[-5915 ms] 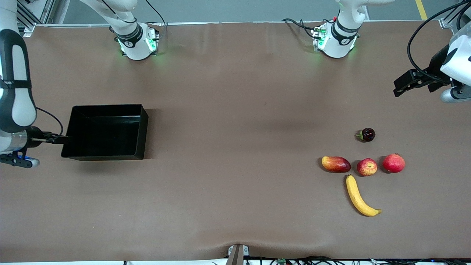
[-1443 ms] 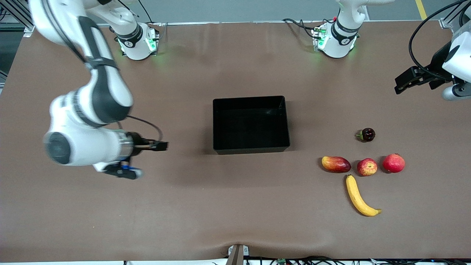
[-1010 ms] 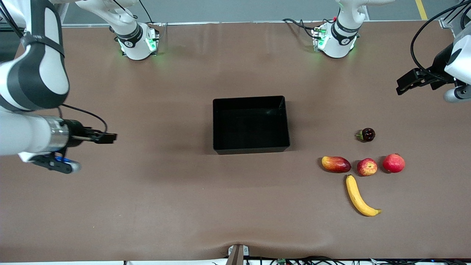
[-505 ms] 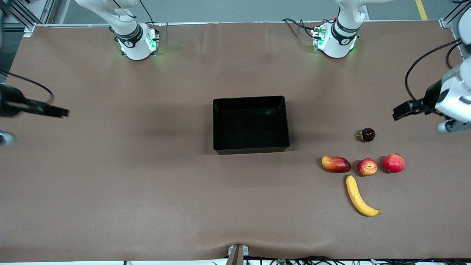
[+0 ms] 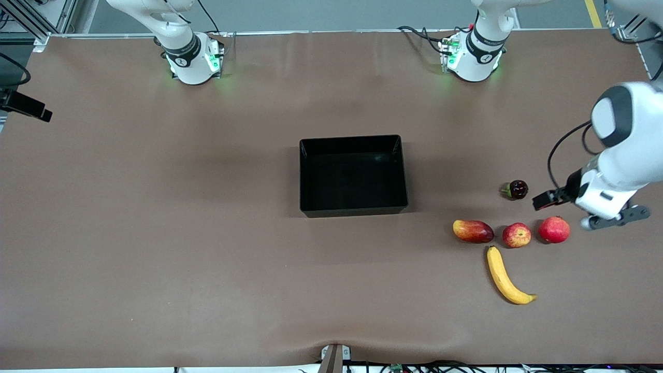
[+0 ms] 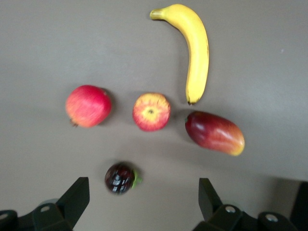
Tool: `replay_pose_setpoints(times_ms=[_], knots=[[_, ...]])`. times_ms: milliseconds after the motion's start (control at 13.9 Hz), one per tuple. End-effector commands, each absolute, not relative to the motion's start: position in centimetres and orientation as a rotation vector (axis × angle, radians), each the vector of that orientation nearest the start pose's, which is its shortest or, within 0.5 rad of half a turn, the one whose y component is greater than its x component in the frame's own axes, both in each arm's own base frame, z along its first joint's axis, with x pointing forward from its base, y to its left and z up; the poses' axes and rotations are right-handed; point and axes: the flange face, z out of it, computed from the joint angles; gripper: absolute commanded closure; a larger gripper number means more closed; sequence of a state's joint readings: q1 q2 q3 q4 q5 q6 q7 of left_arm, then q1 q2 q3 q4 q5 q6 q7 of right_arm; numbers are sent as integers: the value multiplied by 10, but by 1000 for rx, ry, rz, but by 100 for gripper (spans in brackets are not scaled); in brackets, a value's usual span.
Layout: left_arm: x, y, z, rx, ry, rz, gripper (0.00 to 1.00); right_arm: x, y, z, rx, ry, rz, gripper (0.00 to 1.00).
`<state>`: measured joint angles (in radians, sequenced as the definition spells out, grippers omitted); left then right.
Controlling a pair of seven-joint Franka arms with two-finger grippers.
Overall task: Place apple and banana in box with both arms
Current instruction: 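Lower the left gripper onto the red-yellow apple and close it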
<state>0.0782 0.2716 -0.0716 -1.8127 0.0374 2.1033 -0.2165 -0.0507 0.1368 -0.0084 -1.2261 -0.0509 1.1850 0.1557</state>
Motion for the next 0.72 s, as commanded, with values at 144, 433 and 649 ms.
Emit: replay_pose_setpoints(times_ms=[144,433,649], knots=[[679,13,326,-3122,-309,-71,0,522,-33,669,-3193,226,97,0],[693,16,263,-3131,-319,-72,0,523,-38,668,-3177,171,37,0],[687,35,224,-3126,-359,-32,0,521,-42,669,-3156,158,13,0]])
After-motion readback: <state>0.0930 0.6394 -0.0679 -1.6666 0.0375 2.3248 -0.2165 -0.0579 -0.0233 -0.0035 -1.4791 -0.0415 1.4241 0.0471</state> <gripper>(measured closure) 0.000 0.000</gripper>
